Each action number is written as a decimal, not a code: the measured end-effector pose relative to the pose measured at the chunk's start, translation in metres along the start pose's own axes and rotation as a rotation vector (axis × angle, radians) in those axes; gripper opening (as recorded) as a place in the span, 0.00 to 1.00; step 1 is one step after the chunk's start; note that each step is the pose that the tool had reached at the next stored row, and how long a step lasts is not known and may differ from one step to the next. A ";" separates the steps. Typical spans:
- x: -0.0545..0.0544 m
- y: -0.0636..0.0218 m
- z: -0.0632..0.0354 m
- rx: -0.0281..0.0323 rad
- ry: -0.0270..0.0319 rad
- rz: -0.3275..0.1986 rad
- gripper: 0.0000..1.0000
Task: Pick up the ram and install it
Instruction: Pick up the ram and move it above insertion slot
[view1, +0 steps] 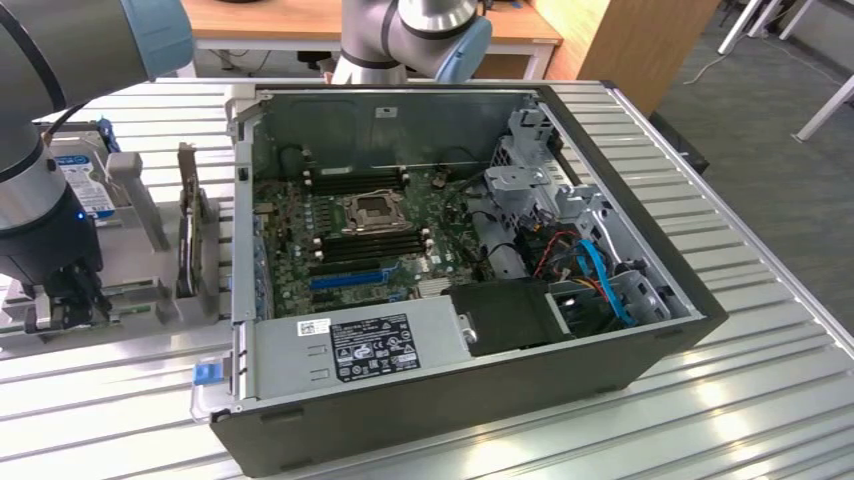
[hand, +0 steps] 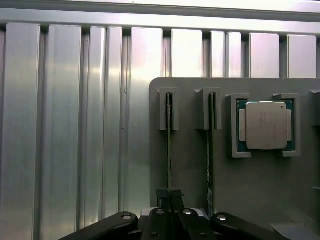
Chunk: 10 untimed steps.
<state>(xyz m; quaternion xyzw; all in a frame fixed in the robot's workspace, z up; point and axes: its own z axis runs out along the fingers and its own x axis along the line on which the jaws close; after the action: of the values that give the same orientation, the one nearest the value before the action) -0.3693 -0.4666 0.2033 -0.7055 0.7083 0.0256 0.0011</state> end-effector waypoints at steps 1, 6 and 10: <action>0.000 0.0000 0.0000 0.0001 0.0001 0.000 0.13; 0.000 0.0000 0.0000 0.0001 0.0001 0.000 0.11; 0.000 0.0000 0.0000 0.0000 0.0001 0.000 0.11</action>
<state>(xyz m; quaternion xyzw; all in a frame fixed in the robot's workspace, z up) -0.3693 -0.4666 0.2033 -0.7055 0.7083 0.0255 0.0010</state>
